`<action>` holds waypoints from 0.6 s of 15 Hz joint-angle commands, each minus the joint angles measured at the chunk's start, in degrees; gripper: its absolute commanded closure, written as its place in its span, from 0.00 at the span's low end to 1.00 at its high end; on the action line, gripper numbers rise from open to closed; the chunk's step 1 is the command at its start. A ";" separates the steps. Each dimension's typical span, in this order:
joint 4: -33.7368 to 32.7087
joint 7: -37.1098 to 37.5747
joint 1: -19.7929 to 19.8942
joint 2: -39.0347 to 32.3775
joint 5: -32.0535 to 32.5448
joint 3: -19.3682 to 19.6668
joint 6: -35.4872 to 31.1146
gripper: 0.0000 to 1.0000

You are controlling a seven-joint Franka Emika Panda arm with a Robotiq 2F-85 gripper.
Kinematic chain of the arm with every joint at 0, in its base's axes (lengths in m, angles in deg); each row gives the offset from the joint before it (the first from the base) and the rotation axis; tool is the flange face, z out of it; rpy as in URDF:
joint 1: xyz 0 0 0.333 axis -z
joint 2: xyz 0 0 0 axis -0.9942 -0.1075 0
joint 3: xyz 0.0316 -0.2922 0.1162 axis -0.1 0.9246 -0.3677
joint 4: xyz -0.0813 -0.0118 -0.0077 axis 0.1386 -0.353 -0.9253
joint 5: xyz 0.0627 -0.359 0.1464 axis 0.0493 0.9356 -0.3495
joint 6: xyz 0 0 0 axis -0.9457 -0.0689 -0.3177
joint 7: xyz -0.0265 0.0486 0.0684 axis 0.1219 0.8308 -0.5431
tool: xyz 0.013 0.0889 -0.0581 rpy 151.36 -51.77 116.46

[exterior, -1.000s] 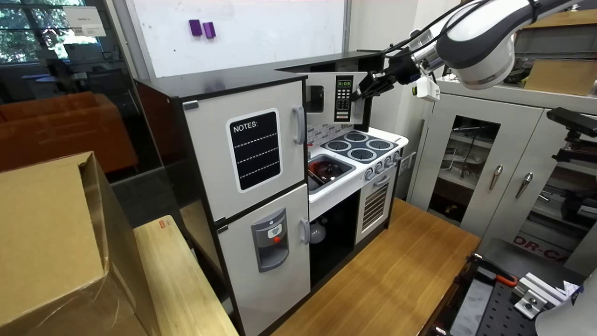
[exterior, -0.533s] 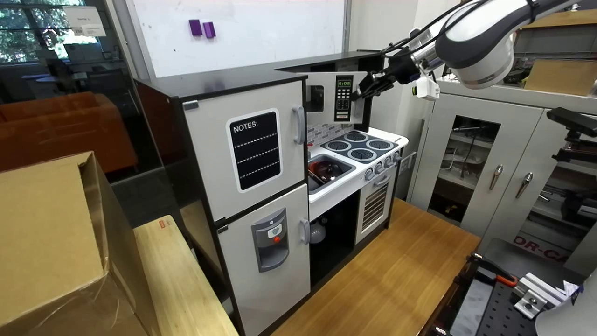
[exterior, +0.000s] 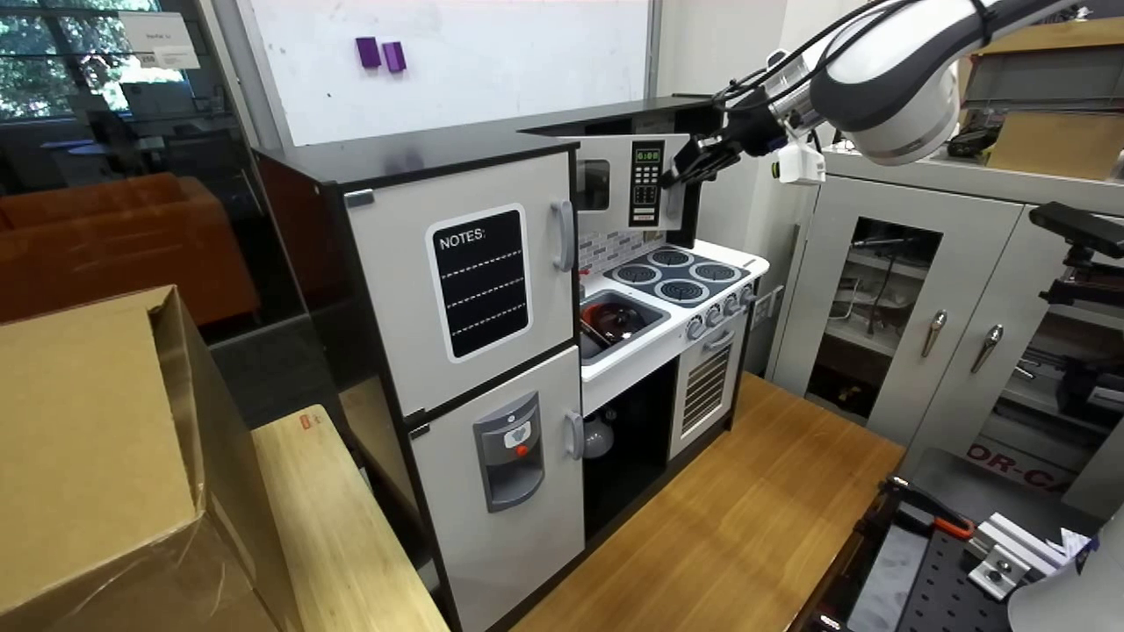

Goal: Close the microwave door

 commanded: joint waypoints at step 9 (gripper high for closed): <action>-1.77 6.17 8.90 -11.88 -1.06 -8.39 -5.85 0.95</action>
